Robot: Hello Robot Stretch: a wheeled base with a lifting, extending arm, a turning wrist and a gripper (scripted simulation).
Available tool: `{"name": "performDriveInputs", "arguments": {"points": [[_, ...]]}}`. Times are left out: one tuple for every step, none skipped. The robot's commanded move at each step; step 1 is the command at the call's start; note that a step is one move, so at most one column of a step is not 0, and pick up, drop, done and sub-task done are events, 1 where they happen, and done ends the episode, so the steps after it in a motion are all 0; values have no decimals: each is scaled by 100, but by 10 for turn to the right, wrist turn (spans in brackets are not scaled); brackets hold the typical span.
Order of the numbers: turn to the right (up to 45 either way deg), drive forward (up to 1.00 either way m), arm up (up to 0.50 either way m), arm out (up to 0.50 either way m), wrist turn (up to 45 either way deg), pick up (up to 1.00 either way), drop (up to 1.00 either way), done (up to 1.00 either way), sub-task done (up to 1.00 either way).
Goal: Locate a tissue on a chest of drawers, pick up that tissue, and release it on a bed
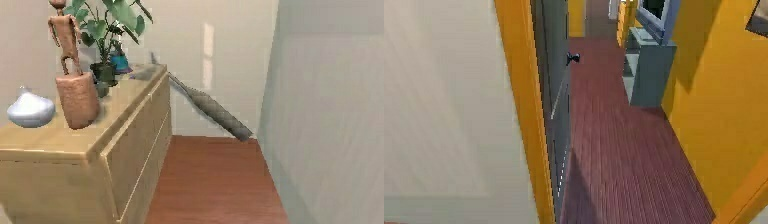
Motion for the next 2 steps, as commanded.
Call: {"name": "performDriveInputs", "arguments": {"points": [[0, 75, 0, 0, 0, 0, 0, 0, 0], [-450, 0, 0, 0, 0, 0, 0, 0, 0]]}}
